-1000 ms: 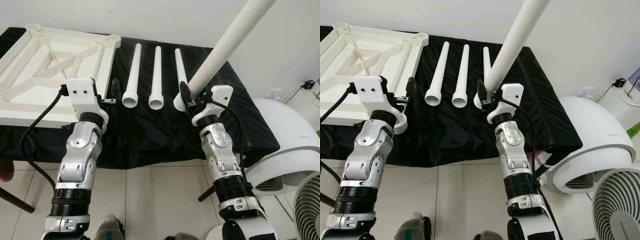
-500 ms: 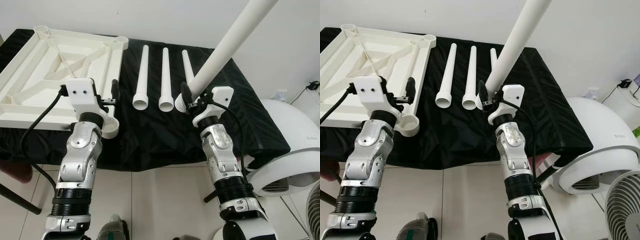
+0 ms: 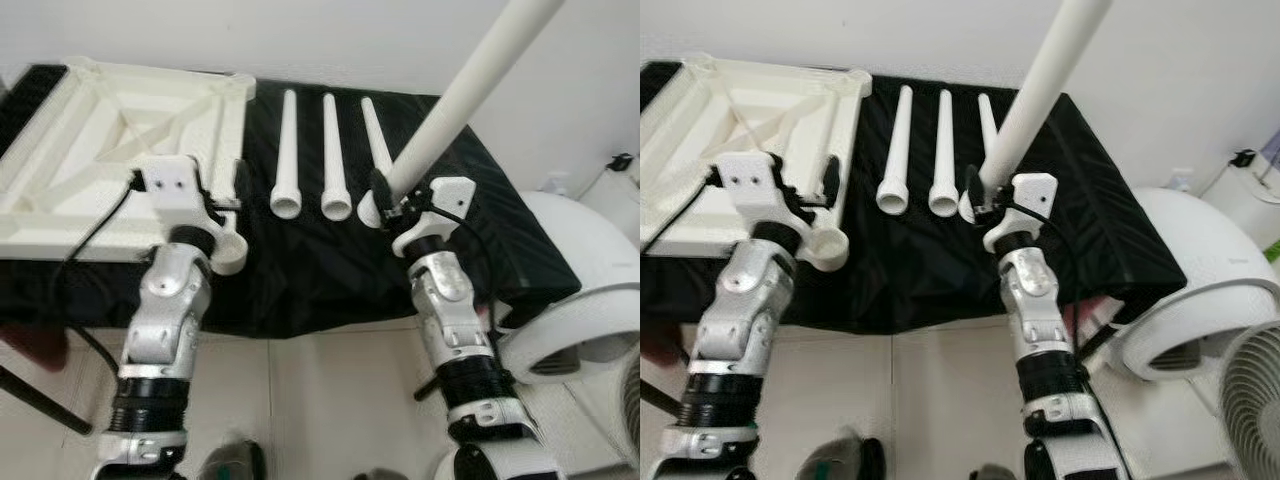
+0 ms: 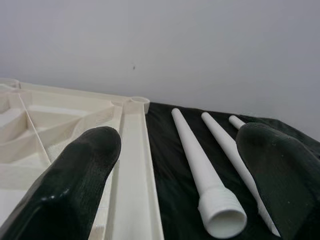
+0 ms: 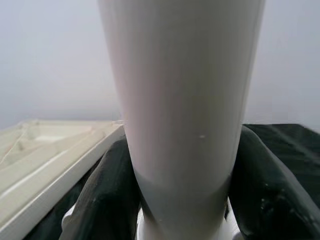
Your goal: Building children table
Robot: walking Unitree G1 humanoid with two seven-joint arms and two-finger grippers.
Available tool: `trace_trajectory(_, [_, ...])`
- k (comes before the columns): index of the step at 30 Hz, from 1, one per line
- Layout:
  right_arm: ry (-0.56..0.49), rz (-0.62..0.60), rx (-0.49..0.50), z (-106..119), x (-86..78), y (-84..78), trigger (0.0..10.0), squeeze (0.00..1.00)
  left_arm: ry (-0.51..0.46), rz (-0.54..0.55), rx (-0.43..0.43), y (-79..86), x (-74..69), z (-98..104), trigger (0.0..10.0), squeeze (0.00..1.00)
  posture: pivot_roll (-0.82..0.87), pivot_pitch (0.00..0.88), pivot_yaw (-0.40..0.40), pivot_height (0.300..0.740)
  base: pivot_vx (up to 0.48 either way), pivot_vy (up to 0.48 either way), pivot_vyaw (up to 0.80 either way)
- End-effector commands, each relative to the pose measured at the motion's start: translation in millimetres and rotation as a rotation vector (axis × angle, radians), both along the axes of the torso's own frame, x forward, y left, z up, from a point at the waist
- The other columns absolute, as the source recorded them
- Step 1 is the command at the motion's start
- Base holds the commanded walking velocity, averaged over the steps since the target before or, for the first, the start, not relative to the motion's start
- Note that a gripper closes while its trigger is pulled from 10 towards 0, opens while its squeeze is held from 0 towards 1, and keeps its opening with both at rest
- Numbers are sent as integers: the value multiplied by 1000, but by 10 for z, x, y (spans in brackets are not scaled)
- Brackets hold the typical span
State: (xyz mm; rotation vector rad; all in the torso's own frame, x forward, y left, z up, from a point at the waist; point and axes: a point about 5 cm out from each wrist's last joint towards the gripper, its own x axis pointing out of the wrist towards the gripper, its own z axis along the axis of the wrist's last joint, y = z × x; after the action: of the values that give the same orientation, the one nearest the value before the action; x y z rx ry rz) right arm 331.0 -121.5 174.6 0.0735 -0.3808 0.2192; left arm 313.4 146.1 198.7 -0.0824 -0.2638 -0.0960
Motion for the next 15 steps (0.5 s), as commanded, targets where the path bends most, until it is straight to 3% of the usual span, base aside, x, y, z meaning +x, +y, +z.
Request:
trace_trajectory(1, [-23, 3, -13, 54, 10, 14, 10000, 0, -3, 5, 13, 4, 7, 7, 10000, 0, 80, 0, -72, 740, 0, 319, 0])
trace_trajectory(15, [-26, 5, -19, 62, 11, 7, 10000, 0, -4, 11, 8, 9, -1, 10, 10000, 0, 81, 0, -77, 740, 0, 318, 0])
